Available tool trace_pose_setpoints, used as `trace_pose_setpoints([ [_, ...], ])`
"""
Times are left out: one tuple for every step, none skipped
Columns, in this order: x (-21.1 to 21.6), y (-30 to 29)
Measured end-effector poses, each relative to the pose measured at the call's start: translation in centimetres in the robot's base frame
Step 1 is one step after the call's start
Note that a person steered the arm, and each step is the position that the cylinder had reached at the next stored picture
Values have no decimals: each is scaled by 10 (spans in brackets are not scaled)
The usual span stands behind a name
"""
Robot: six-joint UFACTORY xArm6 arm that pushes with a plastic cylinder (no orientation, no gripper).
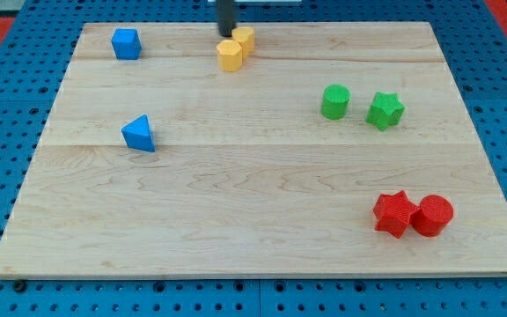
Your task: Push the yellow heart and the yellow hexagon away from each other
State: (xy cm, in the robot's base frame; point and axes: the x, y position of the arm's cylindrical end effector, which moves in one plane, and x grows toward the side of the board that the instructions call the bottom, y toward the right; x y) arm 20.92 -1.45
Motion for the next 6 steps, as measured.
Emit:
trace_pose_setpoints([
  [15, 50],
  [37, 49],
  [-9, 48],
  [-3, 26],
  [41, -8],
  [89, -37],
])
